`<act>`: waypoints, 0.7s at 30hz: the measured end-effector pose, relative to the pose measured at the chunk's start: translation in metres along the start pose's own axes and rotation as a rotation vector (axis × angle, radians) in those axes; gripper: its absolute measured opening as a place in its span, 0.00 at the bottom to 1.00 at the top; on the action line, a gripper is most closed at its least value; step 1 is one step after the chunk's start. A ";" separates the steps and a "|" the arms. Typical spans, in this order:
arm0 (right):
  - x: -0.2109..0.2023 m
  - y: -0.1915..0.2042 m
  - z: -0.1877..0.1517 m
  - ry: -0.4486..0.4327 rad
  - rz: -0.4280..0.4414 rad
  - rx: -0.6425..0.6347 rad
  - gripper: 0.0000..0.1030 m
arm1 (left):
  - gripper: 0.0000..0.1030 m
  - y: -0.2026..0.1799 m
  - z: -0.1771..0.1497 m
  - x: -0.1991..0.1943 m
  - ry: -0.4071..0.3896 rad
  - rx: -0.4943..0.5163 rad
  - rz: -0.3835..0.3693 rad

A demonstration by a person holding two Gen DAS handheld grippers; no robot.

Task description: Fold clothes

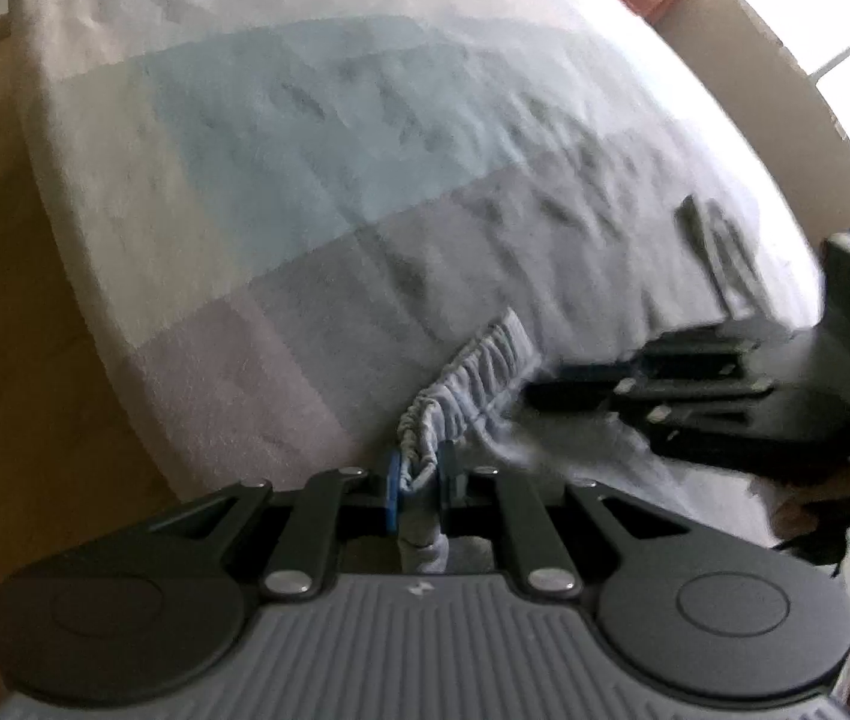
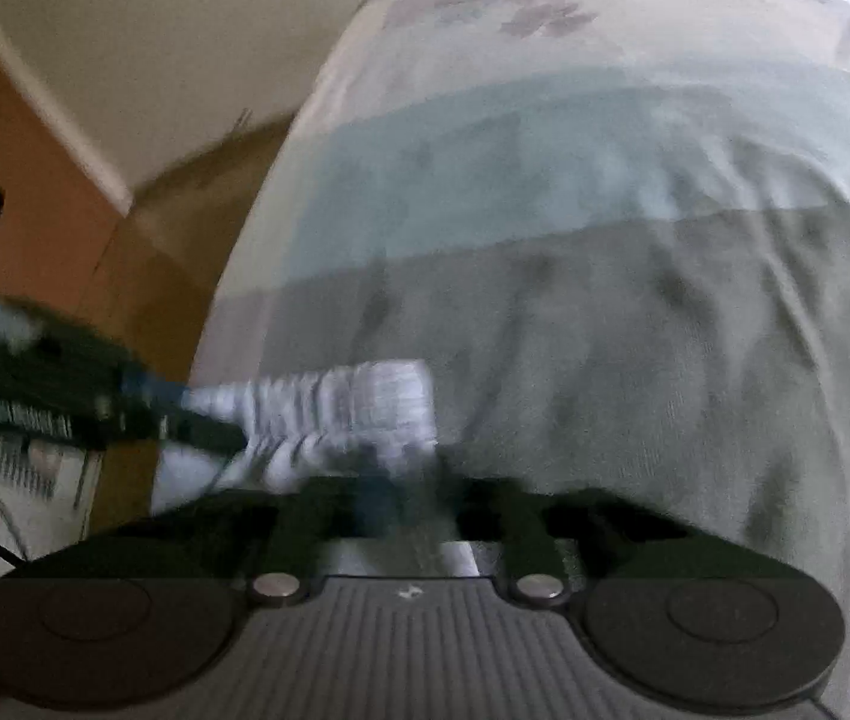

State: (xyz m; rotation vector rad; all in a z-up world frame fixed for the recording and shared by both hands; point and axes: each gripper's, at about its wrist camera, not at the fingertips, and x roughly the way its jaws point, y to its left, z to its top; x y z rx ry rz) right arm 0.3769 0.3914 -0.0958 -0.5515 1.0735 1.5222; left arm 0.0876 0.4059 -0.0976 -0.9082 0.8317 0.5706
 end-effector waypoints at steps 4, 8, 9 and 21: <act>-0.026 0.006 0.015 -0.069 -0.018 -0.014 0.08 | 0.09 -0.007 0.015 -0.025 -0.043 -0.011 -0.066; -0.034 0.004 0.031 -0.111 -0.052 -0.042 0.08 | 0.11 -0.017 0.035 -0.035 -0.070 0.049 -0.084; -0.029 0.003 0.032 -0.105 -0.071 -0.052 0.10 | 0.14 -0.016 0.039 -0.029 -0.057 0.067 -0.065; -0.078 0.020 -0.043 -0.096 -0.152 -0.025 0.27 | 0.26 -0.013 0.040 0.000 0.046 0.108 0.157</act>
